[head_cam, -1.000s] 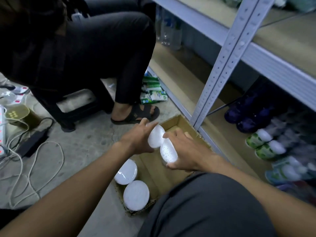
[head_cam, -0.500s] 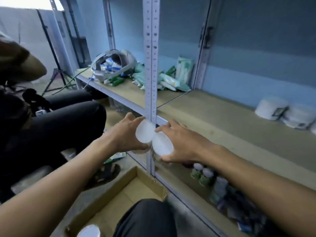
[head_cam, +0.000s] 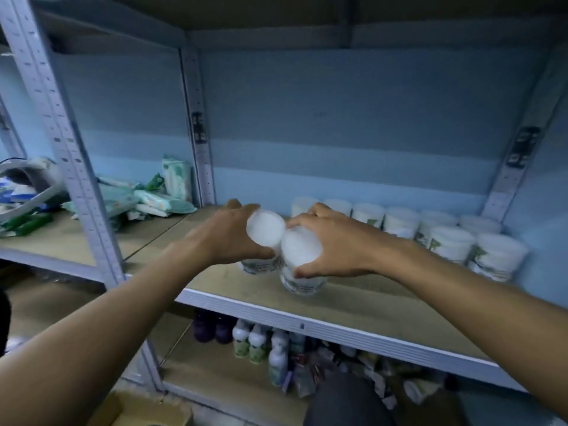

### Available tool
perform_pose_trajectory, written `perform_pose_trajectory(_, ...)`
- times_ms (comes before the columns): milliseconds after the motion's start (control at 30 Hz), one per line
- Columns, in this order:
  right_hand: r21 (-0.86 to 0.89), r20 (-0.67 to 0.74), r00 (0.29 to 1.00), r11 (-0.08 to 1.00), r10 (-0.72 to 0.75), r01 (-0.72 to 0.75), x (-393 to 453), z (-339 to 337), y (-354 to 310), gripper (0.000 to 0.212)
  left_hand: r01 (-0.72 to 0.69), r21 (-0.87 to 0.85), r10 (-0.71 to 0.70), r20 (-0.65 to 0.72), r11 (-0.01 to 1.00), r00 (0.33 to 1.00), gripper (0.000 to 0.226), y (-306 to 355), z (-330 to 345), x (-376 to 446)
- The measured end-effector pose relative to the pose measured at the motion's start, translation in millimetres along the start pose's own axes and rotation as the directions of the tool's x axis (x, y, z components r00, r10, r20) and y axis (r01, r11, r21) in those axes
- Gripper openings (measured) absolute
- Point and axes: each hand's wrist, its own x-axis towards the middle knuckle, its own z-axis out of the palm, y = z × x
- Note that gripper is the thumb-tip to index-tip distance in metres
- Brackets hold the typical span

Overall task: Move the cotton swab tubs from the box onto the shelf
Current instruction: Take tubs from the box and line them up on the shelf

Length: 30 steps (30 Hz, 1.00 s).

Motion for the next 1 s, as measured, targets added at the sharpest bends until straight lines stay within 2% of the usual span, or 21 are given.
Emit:
perform_pose_trajectory(200, -0.047, 0.051, 0.981, 0.981, 0.19, -0.187, -41.6, -10.5, 64.9, 0.082, -0.062, -0.064, 0.068, 0.086, 0.996, 0.994, 0.096, 69.0, 45.8, 41.6)
perform_pose_trajectory(467, -0.081, 0.171, 0.896, 0.912, 0.409, -0.401, -59.5, -1.8, 131.6, 0.094, -0.145, -0.198, 0.186, 0.208, 0.97, 0.96, 0.089, 120.7, 95.1, 73.2)
perform_pose_trajectory(733, -0.053, 0.21, 0.86, 0.884, 0.464, -0.464, -54.6, 15.7, 164.6, 0.091, -0.078, -0.191, 0.129, 0.275, 0.978, 0.953, 0.105, 130.3, 128.0, 100.3)
perform_pose_trajectory(1000, -0.038, 0.172, 0.849, 0.865, 0.499, -0.501, -36.4, 20.8, 191.2, 0.085, -0.06, -0.269, 0.128, 0.241, 0.961, 0.962, 0.09, 131.6, 152.6, 116.8)
